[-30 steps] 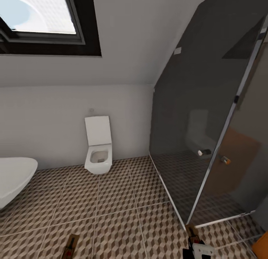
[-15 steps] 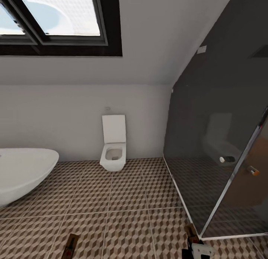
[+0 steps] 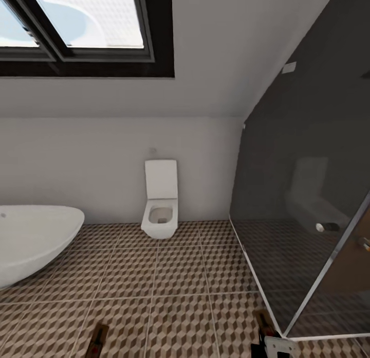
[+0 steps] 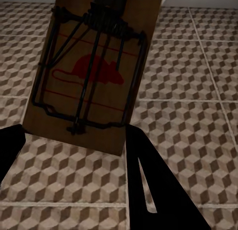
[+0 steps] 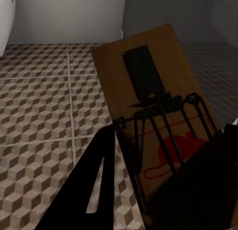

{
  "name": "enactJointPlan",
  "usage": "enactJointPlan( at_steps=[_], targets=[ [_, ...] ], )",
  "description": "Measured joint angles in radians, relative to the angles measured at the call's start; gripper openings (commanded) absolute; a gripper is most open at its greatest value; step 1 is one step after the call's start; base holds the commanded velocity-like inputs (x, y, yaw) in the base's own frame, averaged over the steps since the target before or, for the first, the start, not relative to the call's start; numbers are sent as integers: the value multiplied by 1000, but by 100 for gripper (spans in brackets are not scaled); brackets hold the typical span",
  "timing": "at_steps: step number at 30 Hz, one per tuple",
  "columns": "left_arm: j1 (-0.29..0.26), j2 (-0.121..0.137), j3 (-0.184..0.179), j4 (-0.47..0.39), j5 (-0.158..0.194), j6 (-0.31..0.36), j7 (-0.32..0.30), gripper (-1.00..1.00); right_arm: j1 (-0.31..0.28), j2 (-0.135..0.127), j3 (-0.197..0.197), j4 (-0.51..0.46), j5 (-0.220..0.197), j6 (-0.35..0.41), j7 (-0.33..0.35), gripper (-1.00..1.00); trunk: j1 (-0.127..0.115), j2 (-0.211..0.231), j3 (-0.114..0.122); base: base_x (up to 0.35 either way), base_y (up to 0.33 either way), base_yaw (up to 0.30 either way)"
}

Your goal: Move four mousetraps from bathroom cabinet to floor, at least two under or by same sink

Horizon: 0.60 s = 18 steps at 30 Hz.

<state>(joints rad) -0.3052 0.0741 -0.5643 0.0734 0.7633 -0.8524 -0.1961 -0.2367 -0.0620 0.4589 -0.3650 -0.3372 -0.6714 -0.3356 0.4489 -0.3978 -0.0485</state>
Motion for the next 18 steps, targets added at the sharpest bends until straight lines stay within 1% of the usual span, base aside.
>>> enactJointPlan(
  at_steps=[12, 18],
  targets=[
    [0, 1, 0, 0, 0, 0, -1, -100, 0, 0, -1, 0, 0, 0, 0, -100, 0, 0, 0, 244, 115, 0],
    [0, 2, 0, 0, 0, 0, 0, -100, 0, 0, 0, 0, 0, 0, 0, -100, 0, 0, 0, 60, 26, 0]
  ],
)
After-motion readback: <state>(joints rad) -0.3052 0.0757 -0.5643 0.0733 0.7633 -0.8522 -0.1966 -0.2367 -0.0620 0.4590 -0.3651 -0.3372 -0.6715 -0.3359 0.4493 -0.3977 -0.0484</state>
